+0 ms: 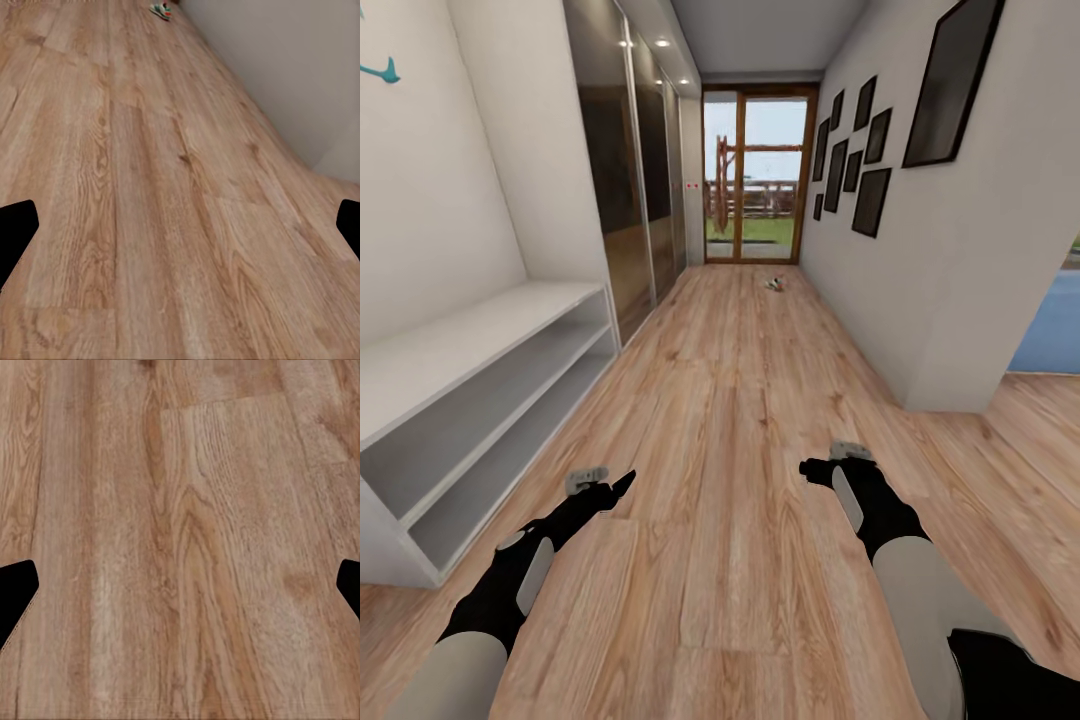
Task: Pick up the two gym shoes and the two sandals from the corridor floor and place them onto the hallstand (shoe rack) in the corridor, making sure they are on the rack and not on the floor. Arrange them so the two gym shoes are next to each other and the two sandals are next to each other.
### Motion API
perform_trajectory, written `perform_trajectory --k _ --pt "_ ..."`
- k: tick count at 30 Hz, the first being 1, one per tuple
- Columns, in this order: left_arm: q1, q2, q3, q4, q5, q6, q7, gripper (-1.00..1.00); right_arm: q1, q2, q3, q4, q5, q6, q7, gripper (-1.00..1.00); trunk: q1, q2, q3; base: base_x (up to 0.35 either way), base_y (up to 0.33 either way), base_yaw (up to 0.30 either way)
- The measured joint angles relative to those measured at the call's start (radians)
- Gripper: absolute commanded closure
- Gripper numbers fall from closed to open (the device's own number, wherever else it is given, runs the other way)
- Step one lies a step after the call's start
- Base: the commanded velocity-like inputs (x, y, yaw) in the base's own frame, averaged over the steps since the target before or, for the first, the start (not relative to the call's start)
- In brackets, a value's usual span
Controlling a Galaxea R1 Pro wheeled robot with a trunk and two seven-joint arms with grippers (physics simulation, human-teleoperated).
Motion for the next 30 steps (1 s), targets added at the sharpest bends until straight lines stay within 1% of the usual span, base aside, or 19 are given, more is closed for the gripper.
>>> perform_trajectory --k 16,30 --pt "0.0 0.0 -0.001 0.001 0.0 0.0 0.0 -1.0 0.0 -0.001 0.0 0.0 0.0 -0.001 0.0 -1.0 0.0 0.0 0.0 0.349 -0.001 0.0" --pt "0.0 -0.001 -0.002 0.002 0.0 0.0 0.0 -1.0 0.0 -0.005 0.0 0.001 0.001 -0.001 0.001 -1.0 0.0 0.0 0.0 0.349 -0.066 0.0"
